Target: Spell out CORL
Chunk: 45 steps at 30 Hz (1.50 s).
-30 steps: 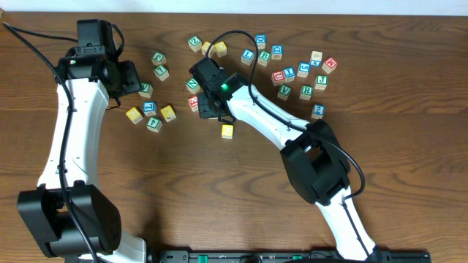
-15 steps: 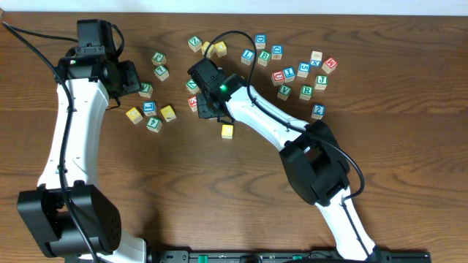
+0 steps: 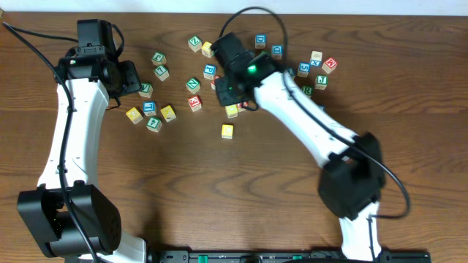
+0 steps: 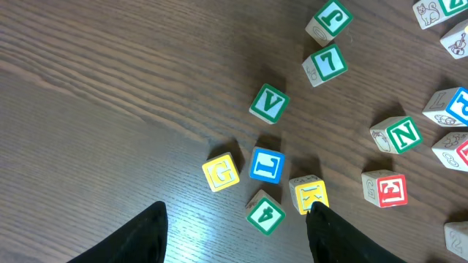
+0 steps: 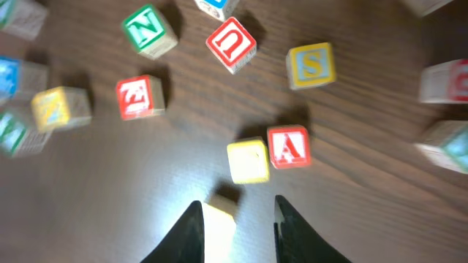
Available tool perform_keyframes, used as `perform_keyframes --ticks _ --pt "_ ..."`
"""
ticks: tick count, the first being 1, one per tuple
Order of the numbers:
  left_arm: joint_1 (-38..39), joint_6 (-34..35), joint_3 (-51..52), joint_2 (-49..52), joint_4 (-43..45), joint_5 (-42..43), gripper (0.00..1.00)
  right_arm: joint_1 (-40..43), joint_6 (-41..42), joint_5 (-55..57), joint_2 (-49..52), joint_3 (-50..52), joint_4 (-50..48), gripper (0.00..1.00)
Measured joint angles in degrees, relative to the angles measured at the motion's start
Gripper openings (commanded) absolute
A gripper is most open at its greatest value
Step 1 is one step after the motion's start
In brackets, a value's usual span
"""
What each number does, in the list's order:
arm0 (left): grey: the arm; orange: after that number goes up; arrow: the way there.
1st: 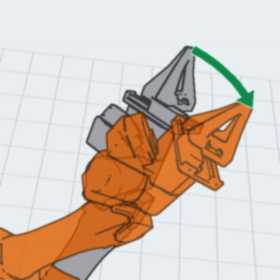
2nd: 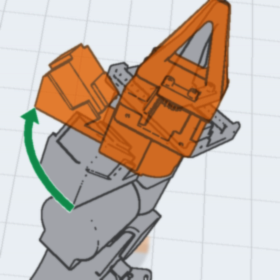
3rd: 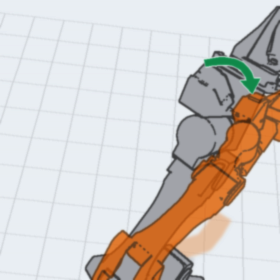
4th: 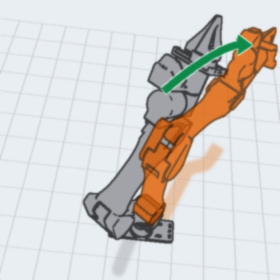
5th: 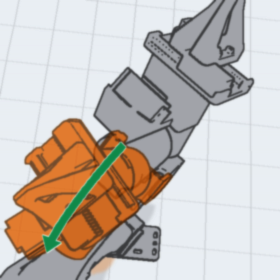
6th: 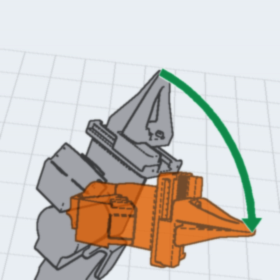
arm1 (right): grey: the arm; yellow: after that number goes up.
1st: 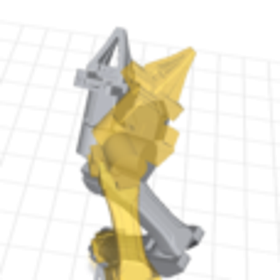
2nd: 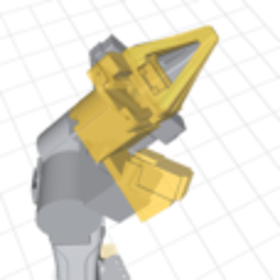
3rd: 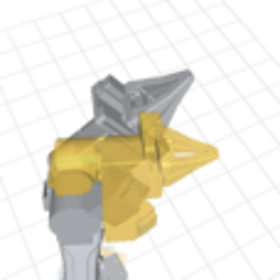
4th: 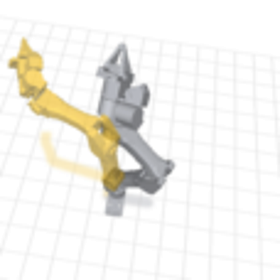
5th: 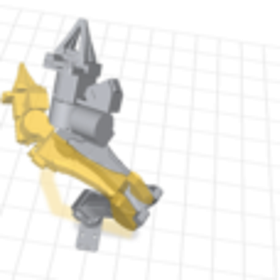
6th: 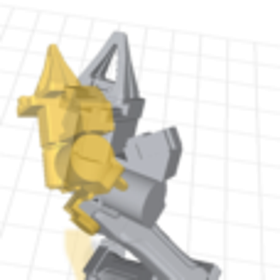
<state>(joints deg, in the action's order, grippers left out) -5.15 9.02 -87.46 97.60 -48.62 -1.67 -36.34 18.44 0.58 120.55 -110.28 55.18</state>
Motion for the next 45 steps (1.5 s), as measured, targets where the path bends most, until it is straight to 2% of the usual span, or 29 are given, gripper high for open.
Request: perform_keyframes --ticks 4,6,11,16,20,24,31,38,45 --pt "0.0 0.0 0.0 0.0 0.0 0.0 0.60 1.4 -9.0 -3.4 -2.8 -0.6 5.8 0.38" --pt "0.0 0.0 0.0 0.0 0.0 0.0 0.61 1.6 -12.0 -5.0 -2.0 -0.5 7.5 0.38" --pt "0.0 0.0 0.0 0.0 0.0 0.0 0.61 1.8 -13.3 -7.9 2.1 -0.5 5.0 0.43" --pt "0.0 0.0 0.0 0.0 0.1 0.0 0.61 1.8 -4.7 -8.5 7.7 -0.3 -1.3 0.43" --pt "0.0 0.0 0.0 0.0 0.1 0.0 0.61 1.8 3.3 -7.5 9.6 -0.2 -1.4 0.49" --pt "0.0 0.0 0.0 0.0 0.2 0.0 0.61 1.8 10.5 -6.2 9.8 -0.2 -1.4 0.49" --pt "0.0 0.0 0.0 0.0 0.2 0.0 0.61 1.8 19.5 -5.3 9.8 -0.2 0.9 0.47" --pt "0.0 0.0 0.0 0.0 0.2 0.0 0.61 1.8 28.4 -3.3 9.9 -0.1 -1.3 0.45" --pt "0.0 0.0 0.0 0.0 0.2 0.0 0.61 1.7 32.6 -3.4 11.9 -0.1 -2.1 0.44"
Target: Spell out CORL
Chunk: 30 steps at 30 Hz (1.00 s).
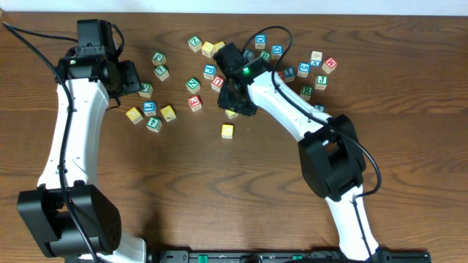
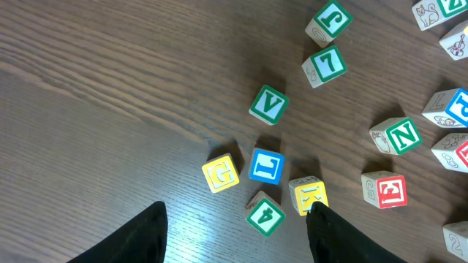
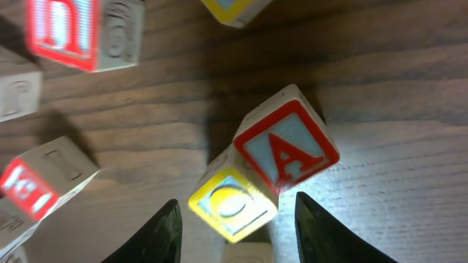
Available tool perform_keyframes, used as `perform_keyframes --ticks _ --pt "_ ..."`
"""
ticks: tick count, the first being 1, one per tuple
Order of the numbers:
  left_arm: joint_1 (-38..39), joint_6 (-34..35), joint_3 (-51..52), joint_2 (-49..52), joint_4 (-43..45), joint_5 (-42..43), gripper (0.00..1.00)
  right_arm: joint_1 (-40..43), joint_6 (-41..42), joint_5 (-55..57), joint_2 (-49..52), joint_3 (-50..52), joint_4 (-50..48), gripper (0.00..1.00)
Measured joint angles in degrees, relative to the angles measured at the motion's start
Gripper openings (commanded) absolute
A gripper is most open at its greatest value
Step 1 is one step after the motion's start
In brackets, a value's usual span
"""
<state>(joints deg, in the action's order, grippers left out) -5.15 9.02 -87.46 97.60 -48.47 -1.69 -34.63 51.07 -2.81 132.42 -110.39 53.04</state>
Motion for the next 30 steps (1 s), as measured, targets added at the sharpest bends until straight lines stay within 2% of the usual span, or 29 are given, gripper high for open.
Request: perform_keyframes --ticks 12,15,20,30 --pt "0.0 0.0 0.0 0.0 0.0 0.0 0.61 -0.2 1.1 -0.6 1.5 0.2 -1.5 0.43" --pt "0.0 0.0 0.0 0.0 0.0 0.0 0.61 -0.2 0.7 -0.6 1.9 0.2 -1.5 0.34" --pt "0.0 0.0 0.0 0.0 0.0 0.0 0.61 -0.3 -3.5 -0.6 2.2 0.2 -1.3 0.31" --pt "0.0 0.0 0.0 0.0 0.0 0.0 0.61 -0.3 -18.9 -0.9 2.2 0.2 -0.7 0.35"
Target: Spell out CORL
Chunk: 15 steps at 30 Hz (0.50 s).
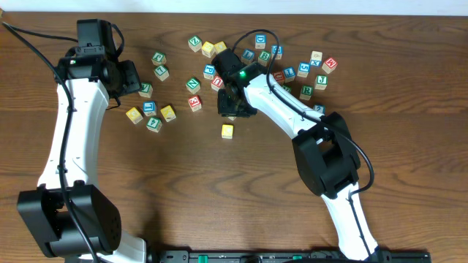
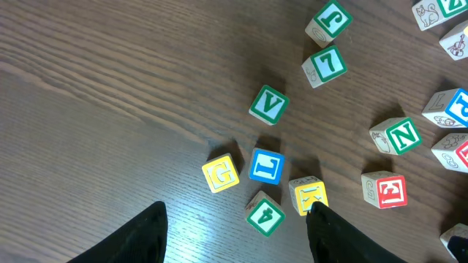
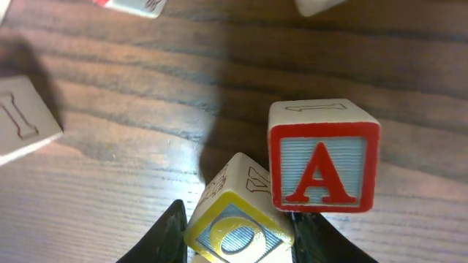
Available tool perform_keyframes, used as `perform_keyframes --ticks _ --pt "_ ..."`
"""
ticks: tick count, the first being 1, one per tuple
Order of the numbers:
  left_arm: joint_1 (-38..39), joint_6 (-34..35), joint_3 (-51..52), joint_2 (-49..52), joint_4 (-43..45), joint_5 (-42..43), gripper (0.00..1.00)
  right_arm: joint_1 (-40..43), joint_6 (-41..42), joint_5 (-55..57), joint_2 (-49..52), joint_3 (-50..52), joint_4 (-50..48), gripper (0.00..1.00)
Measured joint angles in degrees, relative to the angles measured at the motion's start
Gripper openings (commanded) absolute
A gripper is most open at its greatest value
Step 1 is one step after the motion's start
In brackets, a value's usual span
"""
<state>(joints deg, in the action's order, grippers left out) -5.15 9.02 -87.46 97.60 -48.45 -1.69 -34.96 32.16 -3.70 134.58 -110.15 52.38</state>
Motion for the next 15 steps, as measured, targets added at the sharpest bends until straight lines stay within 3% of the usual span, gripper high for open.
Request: perform_keyframes --ticks 15 --pt "0.0 0.0 0.0 0.0 0.0 0.0 0.61 2.3 -20.6 -0.5 0.1 0.2 3.1 0.38"
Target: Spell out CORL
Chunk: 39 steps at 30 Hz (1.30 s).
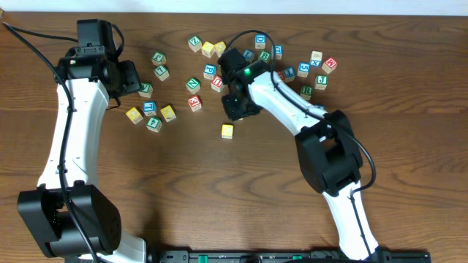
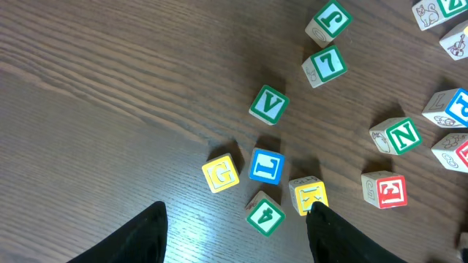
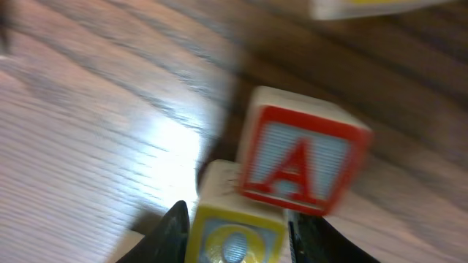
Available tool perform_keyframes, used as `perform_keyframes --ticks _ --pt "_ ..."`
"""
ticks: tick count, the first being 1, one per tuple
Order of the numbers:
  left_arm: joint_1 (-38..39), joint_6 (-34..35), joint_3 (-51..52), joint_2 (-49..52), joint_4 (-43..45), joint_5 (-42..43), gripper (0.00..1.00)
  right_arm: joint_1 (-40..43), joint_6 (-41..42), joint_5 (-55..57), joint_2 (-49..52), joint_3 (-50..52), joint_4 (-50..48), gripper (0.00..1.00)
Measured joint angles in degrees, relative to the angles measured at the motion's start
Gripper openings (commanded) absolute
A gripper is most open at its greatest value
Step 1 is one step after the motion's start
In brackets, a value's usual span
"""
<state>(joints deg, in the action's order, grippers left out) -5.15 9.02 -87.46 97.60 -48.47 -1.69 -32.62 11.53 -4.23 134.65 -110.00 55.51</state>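
My right gripper (image 3: 235, 223) is shut on a yellow O block (image 3: 235, 245), which fills the gap between its fingers. A red A block (image 3: 300, 164) touches the O block's far side. This view is blurred. In the overhead view the right gripper (image 1: 238, 104) hides the O block, and a lone yellow block (image 1: 227, 131) lies just in front of it. My left gripper (image 2: 238, 241) hangs open and empty at the left (image 1: 135, 77). Ahead of it lies a blue L block (image 2: 266, 166), also seen from overhead (image 1: 149, 107).
Around the L block lie a yellow G block (image 2: 221, 173), a green 4 block (image 2: 265, 213), a yellow block (image 2: 308, 195) and a green V block (image 2: 268, 104). Several more blocks are scattered at the back (image 1: 292, 66). The brown table (image 1: 183, 190) is bare wood in front.
The right gripper's fingers now press both sides of the O block, which was skewed between them and now sits square. The wrist has shifted slightly to the back right. The left arm is unchanged.
The right gripper first hung open, high above the yellow O and red A blocks. Then it was low and close over the pair, then straddling the O block, and now it is shut on it. The left gripper stayed open over the L cluster throughout.
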Motion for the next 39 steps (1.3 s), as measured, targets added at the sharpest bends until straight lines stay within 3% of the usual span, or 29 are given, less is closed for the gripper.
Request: perform_keyframes --ticks 8,20,32,39 --pt "0.0 0.0 0.0 0.0 0.0 0.0 0.61 2.8 -2.7 -0.3 0.0 0.0 4.5 0.38" --pt "0.0 0.0 0.0 0.0 0.0 0.0 0.61 2.8 -0.6 -3.2 0.0 -0.5 6.8 0.18" --pt "0.0 0.0 0.0 0.0 0.0 0.0 0.61 1.2 5.0 -5.8 0.0 -2.5 14.1 0.18" --pt "0.0 0.0 0.0 0.0 0.0 0.0 0.61 -1.3 10.4 -2.8 0.0 -2.5 14.6 0.23"
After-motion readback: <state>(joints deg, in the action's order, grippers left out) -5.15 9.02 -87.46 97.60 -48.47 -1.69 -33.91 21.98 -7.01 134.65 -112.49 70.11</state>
